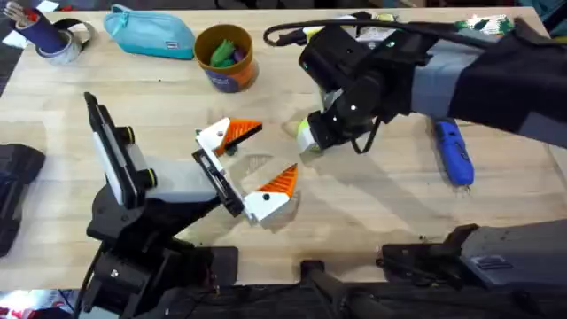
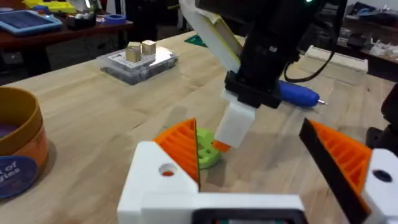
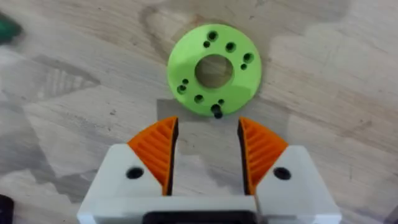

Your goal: Pick up the gripper from the table and insert it into the empty holder that is missing its gripper. Then pick up a screw, insert it into the mounting hole, and use the screwdriver to tighten it. Finally, clean up the table by picking up the vegetable and placing it into the bucket.

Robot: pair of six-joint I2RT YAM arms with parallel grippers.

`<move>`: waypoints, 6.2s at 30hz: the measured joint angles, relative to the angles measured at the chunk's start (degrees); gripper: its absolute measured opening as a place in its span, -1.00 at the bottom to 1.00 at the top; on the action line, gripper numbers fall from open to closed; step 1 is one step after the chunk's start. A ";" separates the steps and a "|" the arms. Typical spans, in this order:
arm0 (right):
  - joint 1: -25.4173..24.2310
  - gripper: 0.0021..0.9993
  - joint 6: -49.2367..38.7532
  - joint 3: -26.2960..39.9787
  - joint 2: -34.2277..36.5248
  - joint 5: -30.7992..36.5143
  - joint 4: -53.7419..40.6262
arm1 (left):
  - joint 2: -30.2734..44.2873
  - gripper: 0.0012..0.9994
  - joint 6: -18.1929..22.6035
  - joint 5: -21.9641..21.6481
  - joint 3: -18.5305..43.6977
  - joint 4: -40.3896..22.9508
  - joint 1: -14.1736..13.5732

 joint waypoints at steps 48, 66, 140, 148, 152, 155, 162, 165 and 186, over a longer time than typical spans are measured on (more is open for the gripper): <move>0.00 -0.99 -2.99 -1.65 4.08 1.27 3.89 | 0.00 0.98 0.00 -0.01 0.00 0.00 0.00; -0.09 -0.99 -3.27 1.45 3.91 4.06 -1.70 | 0.00 0.98 0.00 0.00 0.00 0.00 0.00; 16.55 -0.99 -9.48 37.19 9.76 -13.40 -11.59 | 0.01 0.98 -0.38 -0.17 0.00 -0.02 0.02; 16.55 -0.99 -9.89 37.19 9.93 -12.89 -11.12 | 0.01 0.98 -0.42 -0.19 0.00 -0.04 0.02; 16.55 -0.99 -9.88 37.34 10.88 -12.49 -10.63 | -0.01 0.98 -0.58 -0.17 0.00 -0.02 0.02; 16.55 -0.99 -9.90 37.44 11.66 -12.47 -10.05 | 0.24 0.98 -1.31 -0.48 0.00 -0.13 0.12; 16.55 -0.99 -9.90 37.47 11.69 -12.46 -10.09 | 0.27 0.98 -1.49 -0.49 0.00 -0.09 0.13; 16.55 -0.94 -9.92 37.50 11.69 -12.44 -10.13 | 0.27 0.98 -1.47 -0.49 0.00 -0.09 0.13; 11.54 0.99 -10.48 37.47 9.96 -11.00 -11.90 | 0.25 0.98 -1.20 -0.41 0.00 -0.02 0.11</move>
